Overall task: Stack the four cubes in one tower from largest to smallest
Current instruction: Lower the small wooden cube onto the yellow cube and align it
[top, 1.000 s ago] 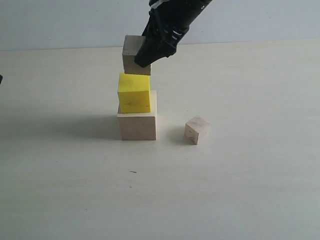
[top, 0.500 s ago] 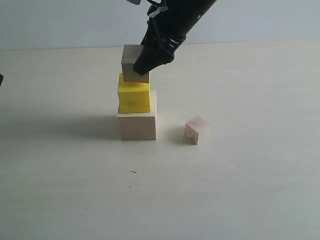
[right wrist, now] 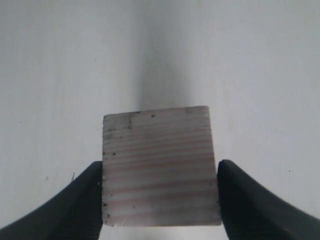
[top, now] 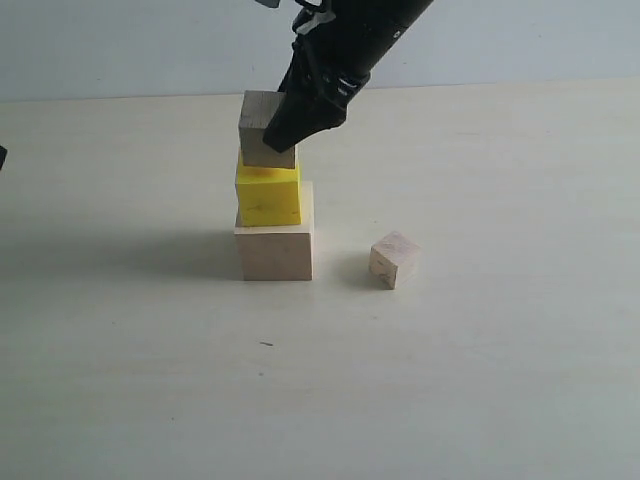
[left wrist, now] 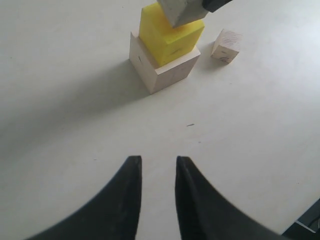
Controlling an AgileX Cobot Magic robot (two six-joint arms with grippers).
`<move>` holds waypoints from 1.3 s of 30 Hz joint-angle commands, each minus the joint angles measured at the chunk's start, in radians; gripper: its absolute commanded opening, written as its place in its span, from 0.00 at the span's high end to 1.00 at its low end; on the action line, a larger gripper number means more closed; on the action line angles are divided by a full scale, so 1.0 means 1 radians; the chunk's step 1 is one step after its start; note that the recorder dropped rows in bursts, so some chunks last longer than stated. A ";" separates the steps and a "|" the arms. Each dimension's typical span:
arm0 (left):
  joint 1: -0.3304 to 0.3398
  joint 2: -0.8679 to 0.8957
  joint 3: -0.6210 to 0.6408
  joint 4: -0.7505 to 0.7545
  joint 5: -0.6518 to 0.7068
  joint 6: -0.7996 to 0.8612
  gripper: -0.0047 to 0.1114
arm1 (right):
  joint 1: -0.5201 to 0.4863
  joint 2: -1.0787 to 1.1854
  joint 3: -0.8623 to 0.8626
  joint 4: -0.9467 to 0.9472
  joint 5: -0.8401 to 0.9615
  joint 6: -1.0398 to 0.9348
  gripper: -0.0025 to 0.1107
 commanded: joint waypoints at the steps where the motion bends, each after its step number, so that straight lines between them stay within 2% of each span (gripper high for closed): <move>1: 0.003 -0.004 0.002 -0.009 -0.016 0.007 0.74 | -0.004 0.009 -0.006 0.024 0.003 -0.022 0.98; 21: 0.003 -0.004 0.002 -0.009 -0.016 0.017 0.74 | -0.004 0.030 -0.006 0.024 -0.019 -0.053 0.98; 23: 0.003 -0.004 0.002 -0.009 -0.016 0.017 0.74 | -0.004 0.030 -0.006 0.024 -0.019 -0.056 0.95; 29: 0.003 -0.004 0.002 -0.009 -0.016 0.017 0.74 | -0.004 0.030 -0.006 0.026 -0.022 -0.056 0.77; 39: 0.003 -0.004 0.002 -0.009 -0.016 0.017 0.74 | -0.004 0.030 -0.006 0.045 -0.051 -0.056 0.60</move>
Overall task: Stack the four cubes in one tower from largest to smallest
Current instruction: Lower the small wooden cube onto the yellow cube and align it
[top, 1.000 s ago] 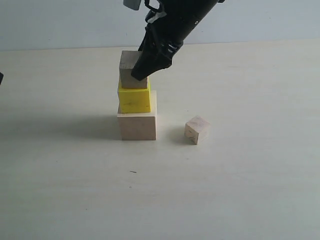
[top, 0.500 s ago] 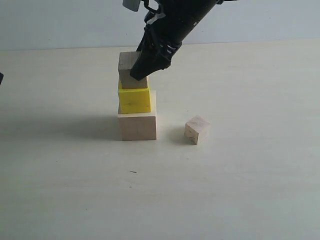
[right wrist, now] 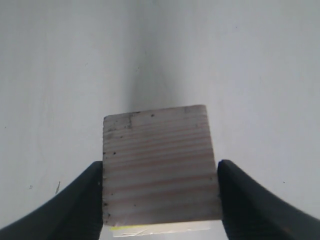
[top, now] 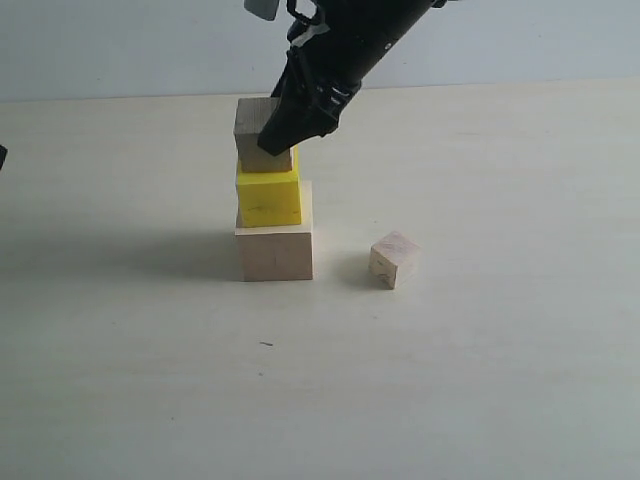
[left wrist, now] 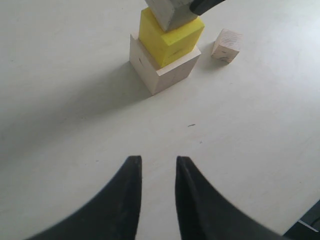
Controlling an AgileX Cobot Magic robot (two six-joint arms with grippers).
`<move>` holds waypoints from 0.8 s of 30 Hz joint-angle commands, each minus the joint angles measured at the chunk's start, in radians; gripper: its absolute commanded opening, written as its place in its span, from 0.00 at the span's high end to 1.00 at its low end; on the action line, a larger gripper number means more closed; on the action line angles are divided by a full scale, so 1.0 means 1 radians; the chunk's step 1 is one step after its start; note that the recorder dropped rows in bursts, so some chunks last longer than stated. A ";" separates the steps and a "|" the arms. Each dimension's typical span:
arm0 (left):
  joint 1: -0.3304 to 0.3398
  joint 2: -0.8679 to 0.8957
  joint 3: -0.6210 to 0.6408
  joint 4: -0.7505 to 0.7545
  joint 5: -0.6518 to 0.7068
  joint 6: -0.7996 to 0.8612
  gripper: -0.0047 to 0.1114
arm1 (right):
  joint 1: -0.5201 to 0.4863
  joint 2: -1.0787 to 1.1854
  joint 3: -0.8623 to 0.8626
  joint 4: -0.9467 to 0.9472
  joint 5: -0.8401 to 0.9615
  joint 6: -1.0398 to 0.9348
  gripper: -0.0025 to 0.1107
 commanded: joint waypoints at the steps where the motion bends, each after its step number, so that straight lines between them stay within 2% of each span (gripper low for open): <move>1: 0.003 -0.004 0.002 -0.009 -0.014 0.004 0.74 | -0.004 -0.002 -0.006 0.015 -0.008 -0.008 0.58; 24: 0.003 -0.004 0.002 -0.009 -0.012 0.008 0.74 | -0.004 -0.002 -0.006 0.012 0.007 -0.008 0.57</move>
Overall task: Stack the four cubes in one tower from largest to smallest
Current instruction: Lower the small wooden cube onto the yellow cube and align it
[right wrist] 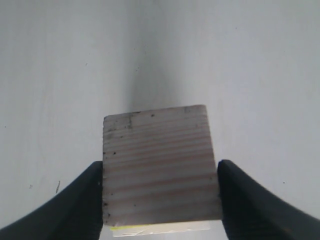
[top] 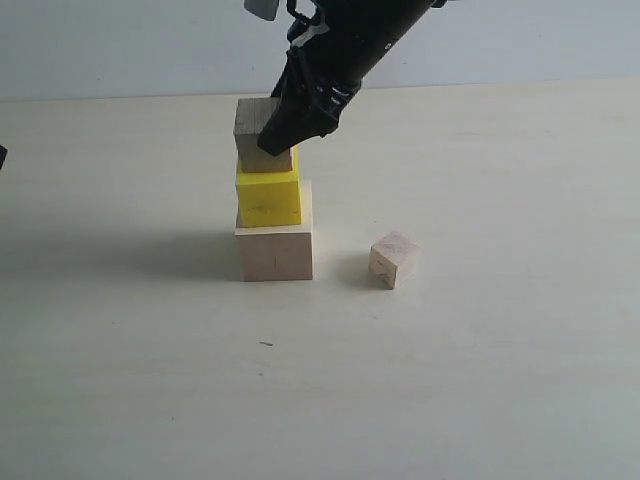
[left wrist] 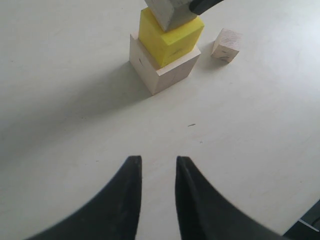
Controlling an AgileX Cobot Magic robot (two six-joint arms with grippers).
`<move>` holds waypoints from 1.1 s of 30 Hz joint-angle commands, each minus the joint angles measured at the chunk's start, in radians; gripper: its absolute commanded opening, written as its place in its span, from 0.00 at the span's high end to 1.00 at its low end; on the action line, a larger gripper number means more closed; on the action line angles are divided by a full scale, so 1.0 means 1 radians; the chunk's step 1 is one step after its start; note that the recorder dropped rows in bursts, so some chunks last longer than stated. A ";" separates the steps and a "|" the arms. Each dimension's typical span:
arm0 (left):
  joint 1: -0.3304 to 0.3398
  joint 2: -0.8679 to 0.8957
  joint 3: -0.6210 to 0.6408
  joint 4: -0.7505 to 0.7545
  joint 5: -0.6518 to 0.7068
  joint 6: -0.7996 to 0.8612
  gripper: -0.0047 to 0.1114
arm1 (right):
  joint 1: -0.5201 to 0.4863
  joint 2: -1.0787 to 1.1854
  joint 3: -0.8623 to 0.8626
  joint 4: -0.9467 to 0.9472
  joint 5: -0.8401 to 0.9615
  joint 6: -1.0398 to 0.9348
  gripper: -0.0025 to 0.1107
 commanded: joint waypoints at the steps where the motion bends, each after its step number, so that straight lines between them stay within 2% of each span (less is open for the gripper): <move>1: 0.003 -0.004 0.002 -0.009 -0.012 0.004 0.74 | -0.004 -0.002 -0.006 0.012 0.006 -0.005 0.57; 15: 0.003 -0.004 0.002 -0.009 -0.012 0.004 0.74 | -0.004 -0.002 -0.006 0.015 0.038 -0.005 0.57; 17: 0.003 -0.004 0.002 -0.009 -0.012 0.004 0.74 | -0.004 -0.002 -0.006 0.015 0.030 -0.005 0.54; 22: 0.003 -0.004 0.002 -0.009 -0.012 0.004 0.74 | -0.004 -0.002 -0.006 0.015 0.005 -0.005 0.37; 33: 0.003 -0.004 0.002 -0.009 -0.012 0.007 0.74 | -0.004 -0.002 -0.006 0.015 -0.003 -0.005 0.36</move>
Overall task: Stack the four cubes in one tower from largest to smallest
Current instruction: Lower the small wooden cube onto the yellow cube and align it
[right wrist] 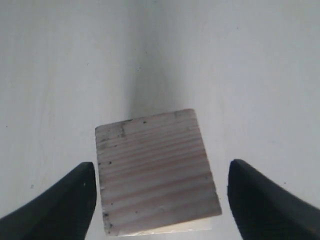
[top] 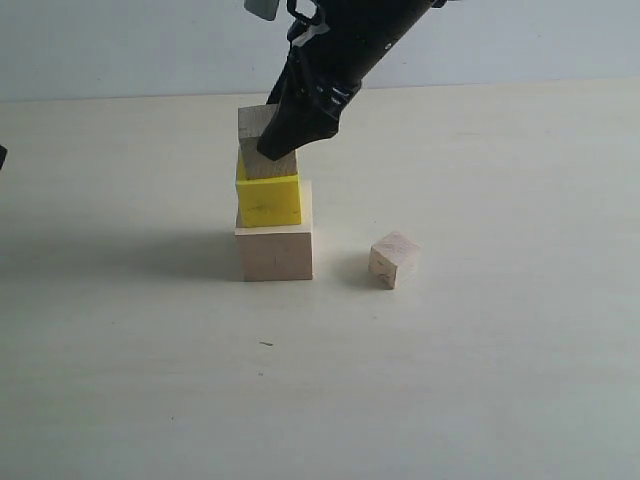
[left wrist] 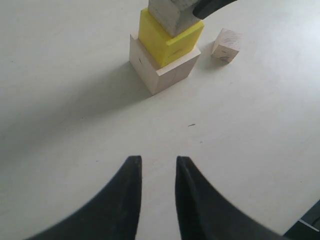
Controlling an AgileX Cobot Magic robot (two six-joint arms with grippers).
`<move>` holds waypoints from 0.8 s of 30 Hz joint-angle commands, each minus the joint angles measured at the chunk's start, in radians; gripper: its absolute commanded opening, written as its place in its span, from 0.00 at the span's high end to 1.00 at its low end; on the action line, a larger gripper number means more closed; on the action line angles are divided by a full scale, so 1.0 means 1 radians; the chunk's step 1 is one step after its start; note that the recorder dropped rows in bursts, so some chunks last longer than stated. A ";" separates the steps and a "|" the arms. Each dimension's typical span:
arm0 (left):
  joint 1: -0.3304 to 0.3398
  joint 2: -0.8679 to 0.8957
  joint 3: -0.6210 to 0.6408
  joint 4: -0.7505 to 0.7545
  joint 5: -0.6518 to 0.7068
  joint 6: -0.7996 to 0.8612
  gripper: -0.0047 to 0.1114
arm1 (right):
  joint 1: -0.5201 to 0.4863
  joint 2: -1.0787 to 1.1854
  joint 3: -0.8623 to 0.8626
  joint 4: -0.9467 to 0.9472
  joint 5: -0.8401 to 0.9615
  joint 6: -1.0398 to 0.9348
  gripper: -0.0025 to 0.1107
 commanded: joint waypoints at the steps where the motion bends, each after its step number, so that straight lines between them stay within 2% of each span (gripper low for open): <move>1: 0.003 -0.004 0.002 -0.009 -0.012 0.007 0.74 | -0.004 -0.002 -0.006 0.015 -0.007 -0.005 0.36; 24: 0.003 -0.004 0.002 -0.009 -0.012 0.007 0.74 | -0.004 -0.002 -0.006 0.065 -0.034 0.032 0.36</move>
